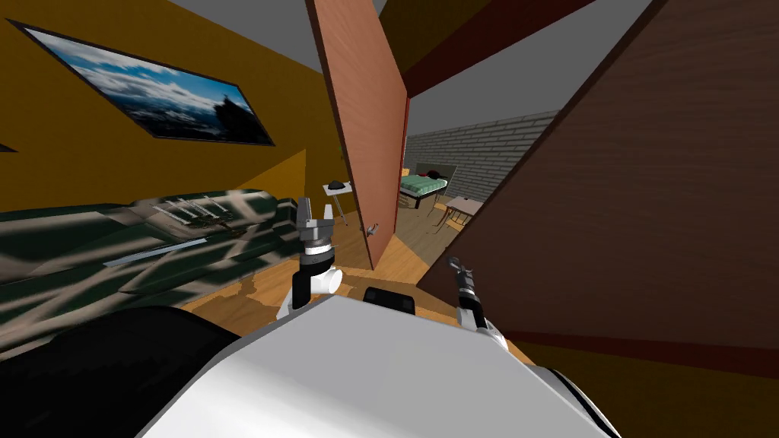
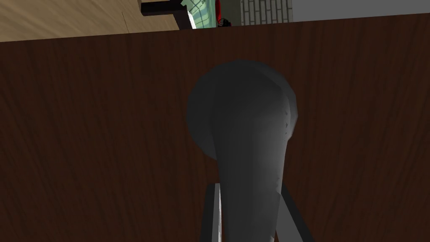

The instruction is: Pull the door open

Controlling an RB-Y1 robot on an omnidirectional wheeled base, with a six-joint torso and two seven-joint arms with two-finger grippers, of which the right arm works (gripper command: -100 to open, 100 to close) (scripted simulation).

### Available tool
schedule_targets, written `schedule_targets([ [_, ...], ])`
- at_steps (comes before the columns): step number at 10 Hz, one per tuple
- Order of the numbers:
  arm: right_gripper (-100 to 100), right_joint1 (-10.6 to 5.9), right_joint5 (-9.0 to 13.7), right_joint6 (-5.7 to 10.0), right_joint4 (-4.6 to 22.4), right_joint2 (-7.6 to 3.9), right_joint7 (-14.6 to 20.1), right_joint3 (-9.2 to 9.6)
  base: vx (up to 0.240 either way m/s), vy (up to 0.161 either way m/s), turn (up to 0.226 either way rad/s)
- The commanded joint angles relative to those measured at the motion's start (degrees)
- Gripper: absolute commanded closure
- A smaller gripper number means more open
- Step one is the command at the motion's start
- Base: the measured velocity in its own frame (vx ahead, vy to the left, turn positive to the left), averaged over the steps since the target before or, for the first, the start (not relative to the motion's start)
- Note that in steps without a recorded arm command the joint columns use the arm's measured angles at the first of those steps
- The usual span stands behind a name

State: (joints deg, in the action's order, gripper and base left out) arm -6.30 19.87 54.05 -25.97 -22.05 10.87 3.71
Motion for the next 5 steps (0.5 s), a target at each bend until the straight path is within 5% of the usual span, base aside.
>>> schedule_targets([
  [1,100,0.61,-0.67,0.63,-0.71,-0.28,1.01,1.20,-0.247,-0.010,0.105],
  [5,100,1.87,-2.34,2.14,-1.64,-1.33,3.57,4.21,-0.228,-0.040,0.073],
])
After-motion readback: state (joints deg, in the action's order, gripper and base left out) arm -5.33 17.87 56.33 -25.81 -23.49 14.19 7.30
